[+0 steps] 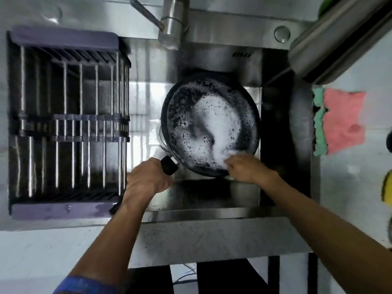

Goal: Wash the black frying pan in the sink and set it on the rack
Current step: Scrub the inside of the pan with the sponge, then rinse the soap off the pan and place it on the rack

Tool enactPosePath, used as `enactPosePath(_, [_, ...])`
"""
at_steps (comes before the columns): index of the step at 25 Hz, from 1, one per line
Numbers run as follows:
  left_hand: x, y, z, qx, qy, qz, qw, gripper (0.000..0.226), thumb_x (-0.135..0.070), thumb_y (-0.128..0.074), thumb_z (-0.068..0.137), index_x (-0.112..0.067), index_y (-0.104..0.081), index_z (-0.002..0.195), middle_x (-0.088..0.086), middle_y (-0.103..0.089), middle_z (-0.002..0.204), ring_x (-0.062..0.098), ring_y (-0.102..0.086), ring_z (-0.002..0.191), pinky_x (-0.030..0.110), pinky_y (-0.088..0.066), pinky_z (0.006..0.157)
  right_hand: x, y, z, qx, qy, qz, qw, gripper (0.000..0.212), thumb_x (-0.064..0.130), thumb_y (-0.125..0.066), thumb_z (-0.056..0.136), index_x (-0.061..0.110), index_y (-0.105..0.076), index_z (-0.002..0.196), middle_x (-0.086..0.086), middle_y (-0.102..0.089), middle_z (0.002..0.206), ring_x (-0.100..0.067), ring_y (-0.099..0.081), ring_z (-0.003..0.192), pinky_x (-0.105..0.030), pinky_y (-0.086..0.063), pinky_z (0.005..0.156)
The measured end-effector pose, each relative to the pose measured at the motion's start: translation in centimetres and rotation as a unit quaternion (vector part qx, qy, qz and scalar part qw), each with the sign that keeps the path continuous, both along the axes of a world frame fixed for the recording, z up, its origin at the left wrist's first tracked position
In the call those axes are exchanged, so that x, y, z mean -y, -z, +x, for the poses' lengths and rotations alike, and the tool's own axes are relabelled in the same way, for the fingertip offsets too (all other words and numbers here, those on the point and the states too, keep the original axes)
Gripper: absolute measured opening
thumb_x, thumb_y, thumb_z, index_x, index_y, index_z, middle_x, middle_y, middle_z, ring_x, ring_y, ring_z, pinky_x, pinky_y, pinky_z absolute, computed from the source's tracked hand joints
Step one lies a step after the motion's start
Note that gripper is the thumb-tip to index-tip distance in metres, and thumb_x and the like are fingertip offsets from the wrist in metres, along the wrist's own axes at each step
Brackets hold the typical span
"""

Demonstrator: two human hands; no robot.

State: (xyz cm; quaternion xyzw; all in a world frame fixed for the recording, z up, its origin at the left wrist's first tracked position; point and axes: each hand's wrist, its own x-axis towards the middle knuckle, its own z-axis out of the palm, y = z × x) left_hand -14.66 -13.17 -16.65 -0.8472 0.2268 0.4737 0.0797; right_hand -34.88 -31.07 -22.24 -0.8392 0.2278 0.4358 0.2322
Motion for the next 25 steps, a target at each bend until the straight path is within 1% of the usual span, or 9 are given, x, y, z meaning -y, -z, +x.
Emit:
enactPosePath(5, [0.0, -0.5, 0.0, 0.012, 0.006, -0.009, 1.0, 0.034, -0.025, -0.062, 0.07, -0.019, -0.061, 0.104, 0.002, -0.065, 0.085, 0.024, -0.064, 0.081, 0.03, -0.053, 0.073, -0.3, -1.5, -2.0, 0.118, 0.027, -0.022, 0.992, 0.038, 0.017, -0.061, 0.08, 0.019, -0.074, 0.115, -0.004, -0.069, 0.126, -0.028, -0.061, 0.117, -0.034, -0.045, 0.098])
enactPosePath(7, [-0.2, -1.4, -0.2, 0.026, 0.03, -0.014, 0.999, 0.038, -0.03, -0.069, 0.074, -0.017, -0.06, 0.109, 0.0, -0.062, 0.087, 0.022, -0.059, 0.08, 0.029, -0.049, 0.07, -1.0, -1.9, -2.2, 0.171, 0.123, 0.034, 0.977, 0.041, 0.003, -0.059, 0.083, 0.02, -0.074, 0.116, -0.002, -0.071, 0.124, -0.024, -0.065, 0.113, -0.033, -0.049, 0.095])
enactPosePath(9, [-0.9, -3.1, -0.3, 0.049, 0.048, -0.042, 0.997, 0.048, -0.041, -0.074, 0.076, -0.018, -0.056, 0.114, 0.002, -0.062, 0.098, 0.022, -0.058, 0.084, 0.032, -0.049, 0.072, -1.4, -3.7, -1.0, 0.232, 0.342, 0.105, 0.905, 0.04, -0.006, -0.056, 0.09, 0.021, -0.075, 0.112, -0.004, -0.071, 0.122, -0.02, -0.066, 0.108, -0.031, -0.051, 0.094])
enactPosePath(12, [0.0, -7.4, 1.8, 0.099, -0.017, -0.218, 0.971, 0.046, -0.033, -0.071, 0.082, -0.016, -0.053, 0.12, 0.01, -0.054, 0.119, 0.03, -0.057, 0.103, 0.042, -0.05, 0.086, 0.0, -7.4, 1.1, 0.253, 0.626, 0.148, 0.722, 0.045, -0.006, -0.058, 0.093, 0.036, -0.069, 0.105, -0.002, -0.071, 0.112, -0.012, -0.065, 0.085, -0.017, -0.052, 0.068])
enactPosePath(14, [2.8, -11.5, 4.6, 0.195, -0.031, -0.367, 0.909, 0.041, -0.02, -0.066, 0.084, -0.011, -0.052, 0.122, 0.014, -0.049, 0.122, 0.032, -0.051, 0.108, 0.044, -0.046, 0.09, 1.4, -9.4, 2.0, 0.239, 0.692, 0.176, 0.658, 0.044, -0.002, -0.059, 0.092, 0.033, -0.063, 0.119, 0.003, -0.069, 0.103, 0.0, -0.064, 0.075, -0.009, -0.046, 0.051])
enactPosePath(16, [7.1, -14.6, 7.6, 0.287, 0.031, -0.424, 0.858, 0.042, -0.018, -0.061, 0.084, -0.008, -0.051, 0.124, 0.018, -0.048, 0.124, 0.035, -0.048, 0.108, 0.045, -0.044, 0.09, 2.3, -11.0, 3.0, 0.245, 0.717, 0.202, 0.621, 0.045, 0.006, -0.065, 0.086, 0.027, -0.065, 0.126, 0.002, -0.071, 0.109, -0.005, -0.067, 0.085, -0.017, -0.056, 0.067])
enactPosePath(18, [11.1, -15.9, 9.8, 0.326, 0.143, -0.365, 0.86, 0.04, -0.023, -0.056, 0.087, -0.005, -0.051, 0.123, 0.019, -0.049, 0.122, 0.037, -0.05, 0.105, 0.047, -0.044, 0.083, 2.9, -11.7, 3.7, 0.246, 0.729, 0.197, 0.608, 0.05, 0.015, -0.071, 0.075, 0.027, -0.067, 0.123, 0.001, -0.072, 0.117, -0.02, -0.066, 0.109, -0.044, -0.05, 0.103])
enactPosePath(19, [12.3, -15.9, 10.3, 0.33, 0.185, -0.322, 0.868, 0.036, -0.024, -0.052, 0.09, -0.004, -0.052, 0.12, 0.018, -0.05, 0.119, 0.037, -0.052, 0.103, 0.046, -0.045, 0.08, 2.8, -12.1, 3.9, 0.252, 0.728, 0.192, 0.608, 0.046, 0.015, -0.071, 0.075, 0.028, -0.068, 0.119, 0.001, -0.072, 0.118, -0.023, -0.064, 0.114, -0.05, -0.044, 0.108])
enactPosePath(25, [12.2, -15.3, 10.2, 0.298, 0.169, -0.292, 0.893, 0.024, -0.007, -0.043, 0.093, -0.005, -0.063, 0.106, 0.016, -0.062, 0.099, 0.037, -0.062, 0.087, 0.039, -0.048, 0.069, 2.6, -13.8, 4.7, 0.254, 0.735, 0.151, 0.61, 0.037, 0.004, -0.064, 0.09, 0.023, -0.068, 0.121, -0.005, -0.069, 0.12, -0.022, -0.062, 0.112, -0.04, -0.05, 0.096])
